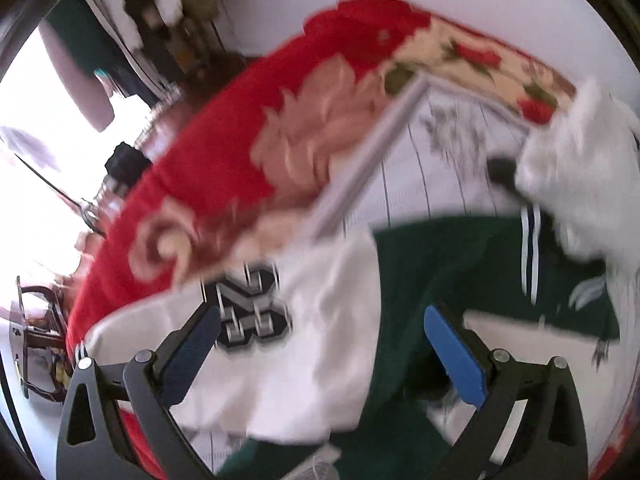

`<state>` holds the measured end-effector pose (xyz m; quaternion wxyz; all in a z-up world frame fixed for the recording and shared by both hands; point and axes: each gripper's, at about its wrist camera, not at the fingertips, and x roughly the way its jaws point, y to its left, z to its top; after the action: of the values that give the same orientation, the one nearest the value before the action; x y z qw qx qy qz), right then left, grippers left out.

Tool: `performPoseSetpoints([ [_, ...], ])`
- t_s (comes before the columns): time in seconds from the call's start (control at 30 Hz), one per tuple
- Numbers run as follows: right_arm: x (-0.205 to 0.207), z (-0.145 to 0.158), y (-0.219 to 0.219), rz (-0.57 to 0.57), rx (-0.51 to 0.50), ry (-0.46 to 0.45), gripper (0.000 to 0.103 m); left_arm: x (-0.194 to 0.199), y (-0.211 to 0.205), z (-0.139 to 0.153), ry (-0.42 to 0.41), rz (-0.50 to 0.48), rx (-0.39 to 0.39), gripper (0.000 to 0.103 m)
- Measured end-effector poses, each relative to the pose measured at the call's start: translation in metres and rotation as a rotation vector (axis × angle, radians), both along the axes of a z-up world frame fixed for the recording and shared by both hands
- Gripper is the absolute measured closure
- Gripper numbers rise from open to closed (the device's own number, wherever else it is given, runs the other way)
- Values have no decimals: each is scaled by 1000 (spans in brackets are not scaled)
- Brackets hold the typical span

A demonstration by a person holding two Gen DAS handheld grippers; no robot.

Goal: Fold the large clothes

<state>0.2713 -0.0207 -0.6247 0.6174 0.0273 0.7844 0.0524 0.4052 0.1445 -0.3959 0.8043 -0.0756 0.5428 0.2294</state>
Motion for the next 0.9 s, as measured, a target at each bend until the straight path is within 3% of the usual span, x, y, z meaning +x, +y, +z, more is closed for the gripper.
performPoseSetpoints([
  [0.1,-55,-11,11,173,-105,71,43,32,5,3,-41,44,26,0],
  [0.2,-109,-10,35,404,-105,80,43,53,3,-5,-51,60,86,0],
  [0.27,-142,6,55,562,-37,31,43,59,-1,-16,-35,60,133,0],
  [0.33,-165,35,64,630,124,-38,43,57,-1,-35,3,52,162,0],
  [0.4,-168,61,60,564,256,-81,43,43,-2,-50,51,35,185,0],
  [0.47,-155,89,29,351,373,-140,43,26,-2,-59,87,26,185,0],
  [0.57,-127,106,-24,27,399,-217,41,-15,2,-69,156,30,170,0],
  [0.6,-116,106,-50,-86,338,-252,40,-36,4,-72,182,35,151,0],
  [0.7,-91,94,-77,-180,99,-295,40,-83,11,-75,233,48,124,0],
  [0.83,-75,69,-99,-289,-78,-266,40,-156,42,-82,330,161,37,0],
  [0.9,-55,58,-97,-297,-113,-232,40,-189,68,-88,358,255,-9,0],
])
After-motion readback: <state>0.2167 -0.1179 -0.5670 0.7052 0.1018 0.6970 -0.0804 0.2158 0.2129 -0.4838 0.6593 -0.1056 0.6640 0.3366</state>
